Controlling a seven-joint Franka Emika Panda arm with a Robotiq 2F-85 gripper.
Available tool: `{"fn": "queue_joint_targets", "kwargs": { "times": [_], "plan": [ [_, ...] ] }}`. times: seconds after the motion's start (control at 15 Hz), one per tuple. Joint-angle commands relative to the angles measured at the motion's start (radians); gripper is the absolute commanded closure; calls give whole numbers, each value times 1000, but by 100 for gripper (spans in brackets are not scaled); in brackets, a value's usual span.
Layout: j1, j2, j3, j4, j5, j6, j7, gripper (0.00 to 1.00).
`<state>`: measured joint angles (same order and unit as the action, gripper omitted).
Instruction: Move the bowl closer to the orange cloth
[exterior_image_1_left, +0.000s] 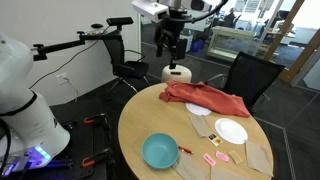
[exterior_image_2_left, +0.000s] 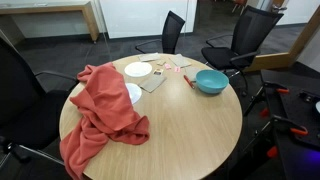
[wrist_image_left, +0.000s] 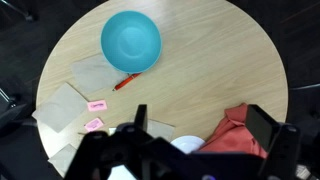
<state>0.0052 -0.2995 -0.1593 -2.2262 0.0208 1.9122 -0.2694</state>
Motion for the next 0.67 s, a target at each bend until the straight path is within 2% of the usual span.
{"fn": "queue_joint_targets", "kwargs": {
  "times": [0.0, 0.33, 0.6],
  "plan": [
    [-19, 1, 17, 2, 5, -3, -4, 0],
    [-19, 1, 17, 2, 5, -3, -4, 0],
    [-26, 60, 42, -3, -21, 61, 87, 0]
  ]
}}
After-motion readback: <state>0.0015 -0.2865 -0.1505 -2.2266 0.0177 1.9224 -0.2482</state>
